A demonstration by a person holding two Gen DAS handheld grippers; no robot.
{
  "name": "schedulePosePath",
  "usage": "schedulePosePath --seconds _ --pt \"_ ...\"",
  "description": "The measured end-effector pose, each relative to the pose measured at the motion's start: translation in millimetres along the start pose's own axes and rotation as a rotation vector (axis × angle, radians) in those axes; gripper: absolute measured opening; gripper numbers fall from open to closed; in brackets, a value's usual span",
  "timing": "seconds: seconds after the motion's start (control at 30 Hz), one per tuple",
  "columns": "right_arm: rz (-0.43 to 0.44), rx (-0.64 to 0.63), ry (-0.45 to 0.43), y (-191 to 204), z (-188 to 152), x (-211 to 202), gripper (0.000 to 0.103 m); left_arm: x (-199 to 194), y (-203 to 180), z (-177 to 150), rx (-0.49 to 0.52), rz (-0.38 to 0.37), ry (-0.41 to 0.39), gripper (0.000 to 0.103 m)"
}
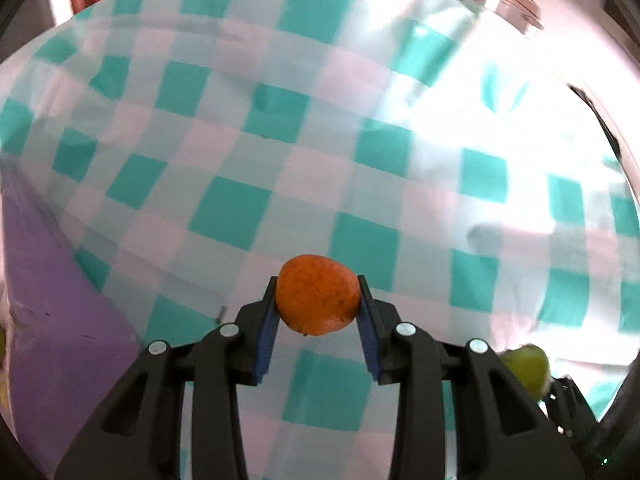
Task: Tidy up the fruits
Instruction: 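Carry the green fruit and orange over the box with both tools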
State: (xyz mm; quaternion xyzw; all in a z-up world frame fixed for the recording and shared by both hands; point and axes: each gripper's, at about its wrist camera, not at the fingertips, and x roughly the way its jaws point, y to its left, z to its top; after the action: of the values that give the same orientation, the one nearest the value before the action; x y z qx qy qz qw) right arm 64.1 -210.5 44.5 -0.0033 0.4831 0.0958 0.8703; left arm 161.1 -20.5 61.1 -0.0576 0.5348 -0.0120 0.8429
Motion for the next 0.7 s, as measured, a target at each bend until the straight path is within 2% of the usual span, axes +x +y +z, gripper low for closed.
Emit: schedulePosePath --seconds 0.2,0.4,0.5,0.7 --pt "0.023 0.006 -0.034 5 -29 -40 0.063 -18 -11 -35 0.054 0.021 0.009 0.036" --pt "0.119 -0.028 -0.053 -11 -44 -65 0.063 -40 -29 -83 0.113 0.113 0.039 0.036" --pt "0.157 -0.087 -0.056 -22 -52 -75 0.063 -57 -40 -114 0.059 0.173 0.037 0.036" --pt "0.203 -0.091 -0.03 -47 -79 -94 0.063 -77 -68 -178 0.011 0.209 0.111 0.036"
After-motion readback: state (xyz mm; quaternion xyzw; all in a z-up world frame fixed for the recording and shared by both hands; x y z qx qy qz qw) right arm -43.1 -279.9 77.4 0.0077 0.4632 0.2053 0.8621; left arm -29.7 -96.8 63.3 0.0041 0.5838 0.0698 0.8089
